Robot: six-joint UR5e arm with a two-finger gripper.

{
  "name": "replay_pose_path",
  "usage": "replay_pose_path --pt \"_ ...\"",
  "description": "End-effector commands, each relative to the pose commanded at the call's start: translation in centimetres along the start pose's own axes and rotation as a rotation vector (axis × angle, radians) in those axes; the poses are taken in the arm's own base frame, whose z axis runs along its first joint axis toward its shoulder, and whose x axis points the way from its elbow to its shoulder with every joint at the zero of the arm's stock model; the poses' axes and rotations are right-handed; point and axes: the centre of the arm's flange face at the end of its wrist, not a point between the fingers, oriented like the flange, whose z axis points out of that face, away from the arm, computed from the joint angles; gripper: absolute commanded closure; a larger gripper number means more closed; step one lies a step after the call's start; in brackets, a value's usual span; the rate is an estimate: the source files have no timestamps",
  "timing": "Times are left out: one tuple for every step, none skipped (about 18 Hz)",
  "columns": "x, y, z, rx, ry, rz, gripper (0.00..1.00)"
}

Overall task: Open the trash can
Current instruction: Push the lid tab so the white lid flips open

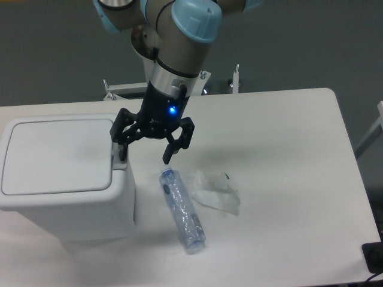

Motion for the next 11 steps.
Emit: replay_pose_path --pt "0.0 0.0 0.0 0.0 0.0 0.0 0.0" --pt "0.0 0.0 0.0 0.001 0.0 0.001 0.0" --pt "0.0 -0.1 -0.1 0.004 0.0 0.001 0.0" --pt "0.5 -0.6 -0.9 0.026 -0.002 0.014 0.0" --pt "1.1 -1.5 -2.4 0.069 -0.006 0.036 0.0" --pt "1.9 -2.6 -4.3 0.124 -0.022 0.069 0.0" --pt "1.5 -3.5 -5.8 0.161 -0.068 0.078 0.0" --pt "0.3 -3.8 -6.6 0.173 -0.111 0.067 0.0" --pt "-1.1 -4.2 -7.7 0.189 -0.151 0.049 0.0" --pt "-1.8 -4.5 -8.4 0.2 -0.175 0.039 0.0" --pt "-2.5 -4.9 -9.3 0.216 -0.197 0.034 0.0"
